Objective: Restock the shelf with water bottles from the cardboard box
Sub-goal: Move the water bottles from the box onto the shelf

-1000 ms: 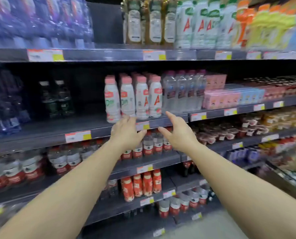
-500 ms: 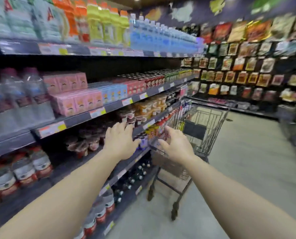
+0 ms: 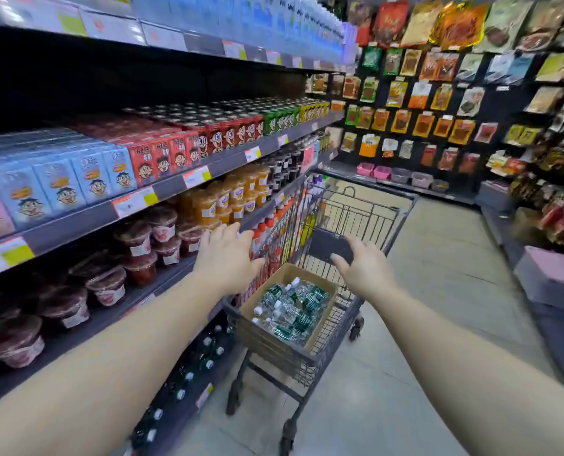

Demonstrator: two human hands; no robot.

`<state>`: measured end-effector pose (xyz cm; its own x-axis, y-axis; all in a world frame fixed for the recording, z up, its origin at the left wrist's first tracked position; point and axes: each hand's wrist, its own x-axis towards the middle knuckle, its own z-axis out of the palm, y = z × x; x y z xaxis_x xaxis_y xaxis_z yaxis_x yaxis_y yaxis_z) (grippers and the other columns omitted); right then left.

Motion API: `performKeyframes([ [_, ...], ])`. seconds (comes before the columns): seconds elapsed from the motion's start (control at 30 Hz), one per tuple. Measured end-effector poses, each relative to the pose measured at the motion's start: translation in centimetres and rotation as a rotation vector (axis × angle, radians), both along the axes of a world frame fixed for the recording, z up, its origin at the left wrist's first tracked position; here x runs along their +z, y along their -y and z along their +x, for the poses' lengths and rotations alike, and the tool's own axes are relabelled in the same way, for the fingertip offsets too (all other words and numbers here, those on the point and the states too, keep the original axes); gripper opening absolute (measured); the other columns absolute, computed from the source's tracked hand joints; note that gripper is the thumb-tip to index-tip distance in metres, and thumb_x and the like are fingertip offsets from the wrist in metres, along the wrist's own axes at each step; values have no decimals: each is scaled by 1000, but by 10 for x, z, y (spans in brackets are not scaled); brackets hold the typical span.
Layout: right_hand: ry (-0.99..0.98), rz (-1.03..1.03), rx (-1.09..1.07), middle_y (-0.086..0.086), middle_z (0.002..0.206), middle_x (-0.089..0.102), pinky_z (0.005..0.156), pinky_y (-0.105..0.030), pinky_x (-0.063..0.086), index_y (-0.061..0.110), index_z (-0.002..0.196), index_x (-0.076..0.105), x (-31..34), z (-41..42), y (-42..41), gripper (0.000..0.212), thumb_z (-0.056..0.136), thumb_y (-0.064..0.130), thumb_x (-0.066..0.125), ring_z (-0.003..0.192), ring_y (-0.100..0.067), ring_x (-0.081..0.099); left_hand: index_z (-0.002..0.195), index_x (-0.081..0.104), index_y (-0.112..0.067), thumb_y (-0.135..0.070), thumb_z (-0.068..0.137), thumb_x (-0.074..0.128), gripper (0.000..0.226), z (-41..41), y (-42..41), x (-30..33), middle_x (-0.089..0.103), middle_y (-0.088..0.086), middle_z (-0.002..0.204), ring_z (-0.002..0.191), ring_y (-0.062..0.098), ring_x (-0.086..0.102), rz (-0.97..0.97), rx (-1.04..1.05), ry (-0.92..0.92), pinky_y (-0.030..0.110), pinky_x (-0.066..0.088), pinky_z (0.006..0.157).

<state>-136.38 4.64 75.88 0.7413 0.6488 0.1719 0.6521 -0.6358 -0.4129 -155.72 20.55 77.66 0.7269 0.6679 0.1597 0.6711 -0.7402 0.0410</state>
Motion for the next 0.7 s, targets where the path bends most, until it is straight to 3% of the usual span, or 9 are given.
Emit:
performKeyframes([
  [0.47,-202,-314,382,-8,150,40,107,-42,38,22,151,27,-135,221,-188,64,96,42,53,132,-29,43,152,31,-20,-59,92,51,74,182,-121,-145,24,10,161,147,30,23,-293,332,-77,47,22,119],
  [0.6,-271,-408,474,-11,140,49,97,-43,48,20,149,31,-172,238,-226,62,95,41,54,116,-30,56,150,34,-19,-58,91,54,73,187,-128,-176,31,11,158,144,31,29,-359,427,-103,47,27,117],
  [0.7,-329,-504,531,-14,141,48,97,-44,49,17,149,31,-206,234,-244,62,95,37,55,116,-31,56,149,37,-18,-57,89,57,75,185,-135,-201,34,12,157,144,31,31,-414,466,-111,45,28,116],
])
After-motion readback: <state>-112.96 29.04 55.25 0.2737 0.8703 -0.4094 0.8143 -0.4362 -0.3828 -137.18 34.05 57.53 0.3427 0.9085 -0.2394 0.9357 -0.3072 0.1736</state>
